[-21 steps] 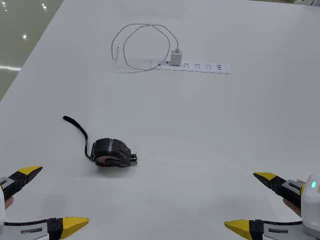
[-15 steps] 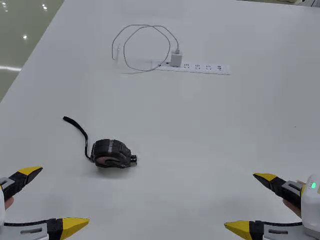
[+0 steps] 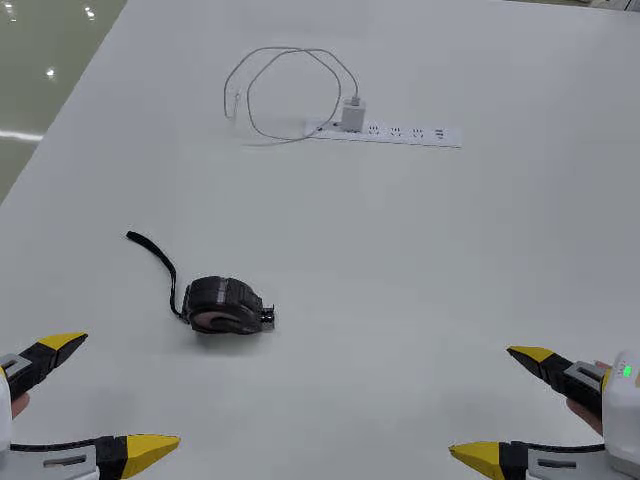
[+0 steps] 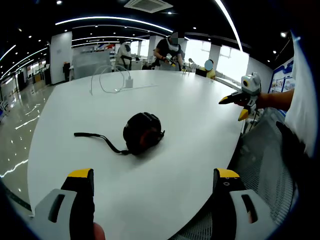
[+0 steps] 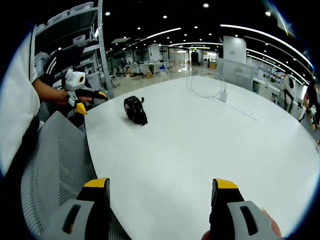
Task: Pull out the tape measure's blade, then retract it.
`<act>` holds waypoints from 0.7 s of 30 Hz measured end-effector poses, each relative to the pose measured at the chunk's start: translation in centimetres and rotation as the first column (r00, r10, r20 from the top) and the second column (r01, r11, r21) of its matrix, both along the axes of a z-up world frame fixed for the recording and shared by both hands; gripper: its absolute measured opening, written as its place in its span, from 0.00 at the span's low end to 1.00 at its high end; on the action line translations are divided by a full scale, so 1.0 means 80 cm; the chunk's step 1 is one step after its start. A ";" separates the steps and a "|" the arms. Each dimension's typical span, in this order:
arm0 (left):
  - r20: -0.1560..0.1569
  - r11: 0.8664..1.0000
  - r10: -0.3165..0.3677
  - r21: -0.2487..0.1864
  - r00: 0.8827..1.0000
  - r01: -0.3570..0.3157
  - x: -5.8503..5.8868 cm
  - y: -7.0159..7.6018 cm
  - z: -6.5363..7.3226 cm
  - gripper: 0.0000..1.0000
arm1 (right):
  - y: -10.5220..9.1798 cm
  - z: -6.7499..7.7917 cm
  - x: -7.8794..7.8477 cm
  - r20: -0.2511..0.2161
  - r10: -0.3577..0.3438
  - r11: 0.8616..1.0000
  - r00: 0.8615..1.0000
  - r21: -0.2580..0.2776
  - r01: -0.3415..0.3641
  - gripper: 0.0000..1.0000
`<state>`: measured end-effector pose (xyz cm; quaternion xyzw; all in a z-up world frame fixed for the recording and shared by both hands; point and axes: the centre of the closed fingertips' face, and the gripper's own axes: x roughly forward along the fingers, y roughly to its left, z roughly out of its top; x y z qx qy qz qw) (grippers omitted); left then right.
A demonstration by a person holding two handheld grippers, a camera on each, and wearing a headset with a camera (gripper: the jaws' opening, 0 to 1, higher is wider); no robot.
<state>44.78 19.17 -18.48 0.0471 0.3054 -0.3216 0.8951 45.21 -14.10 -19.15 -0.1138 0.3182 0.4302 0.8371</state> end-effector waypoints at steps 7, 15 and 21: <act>-0.004 1.000 -0.007 -0.003 1.000 0.007 0.001 -0.004 -0.001 0.96 | -0.002 -0.001 0.001 0.003 -0.003 1.000 1.000 0.000 0.003 0.82; -0.002 1.000 -0.008 -0.006 1.000 0.008 0.006 -0.006 0.001 0.96 | 0.000 0.001 0.005 0.001 -0.001 1.000 1.000 0.006 0.001 0.81; 0.003 1.000 -0.005 -0.012 1.000 0.005 0.011 -0.006 0.003 0.96 | 0.005 0.001 0.008 -0.002 0.010 1.000 1.000 0.005 -0.010 0.80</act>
